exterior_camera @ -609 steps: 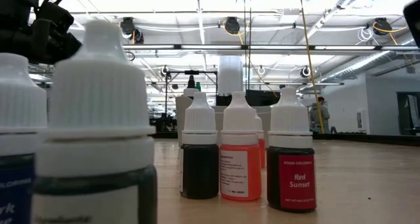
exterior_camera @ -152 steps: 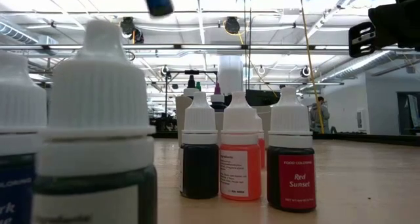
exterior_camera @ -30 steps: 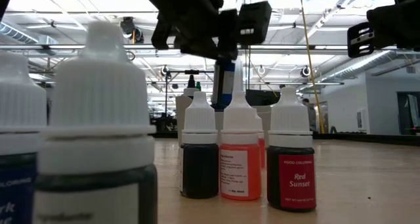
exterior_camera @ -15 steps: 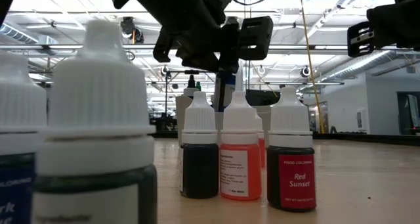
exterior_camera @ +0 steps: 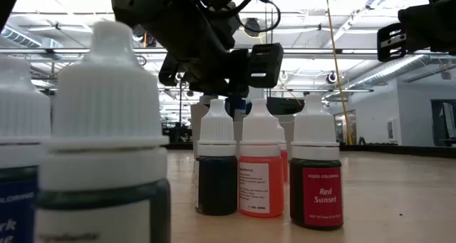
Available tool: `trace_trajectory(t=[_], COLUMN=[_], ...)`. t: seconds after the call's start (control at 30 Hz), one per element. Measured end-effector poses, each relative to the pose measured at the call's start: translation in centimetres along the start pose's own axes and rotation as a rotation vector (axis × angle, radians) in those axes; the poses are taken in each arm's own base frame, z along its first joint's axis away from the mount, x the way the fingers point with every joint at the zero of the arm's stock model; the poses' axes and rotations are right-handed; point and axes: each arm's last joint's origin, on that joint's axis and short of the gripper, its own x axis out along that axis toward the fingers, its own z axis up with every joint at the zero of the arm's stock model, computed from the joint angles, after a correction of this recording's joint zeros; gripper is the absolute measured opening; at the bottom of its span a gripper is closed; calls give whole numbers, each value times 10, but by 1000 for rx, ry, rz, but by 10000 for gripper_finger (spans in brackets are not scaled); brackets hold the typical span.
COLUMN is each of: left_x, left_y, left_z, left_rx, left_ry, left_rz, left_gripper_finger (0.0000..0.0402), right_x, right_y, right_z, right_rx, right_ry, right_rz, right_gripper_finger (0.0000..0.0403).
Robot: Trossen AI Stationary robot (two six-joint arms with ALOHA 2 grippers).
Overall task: Pick & Place food coloring
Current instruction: Put the large blue food coloring bottle into the bin
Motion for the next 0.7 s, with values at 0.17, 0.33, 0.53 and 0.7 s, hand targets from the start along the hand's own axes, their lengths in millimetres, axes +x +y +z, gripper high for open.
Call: trace_trajectory(t=[0.17,0.33,0.53,0.7], left_x=[4,6,7,7], left_y=[3,2,2,-1], left_z=[-3,-3,-3,-1], left_rx=[-23,-20,-13,37], left_ry=[6,7,17,25], left_rz=[0,-18,-26,-57], left_gripper_finger=[120,120,120,121], right_x=[0,0,0,0], right_y=[0,0,0,0], right_z=[0,0,0,1], right_rx=[0,-8,-12,-12], right_ry=[0,-1,-4,-6], right_rz=[0,0,0,0], right_gripper_finger=[0,0,0,0])
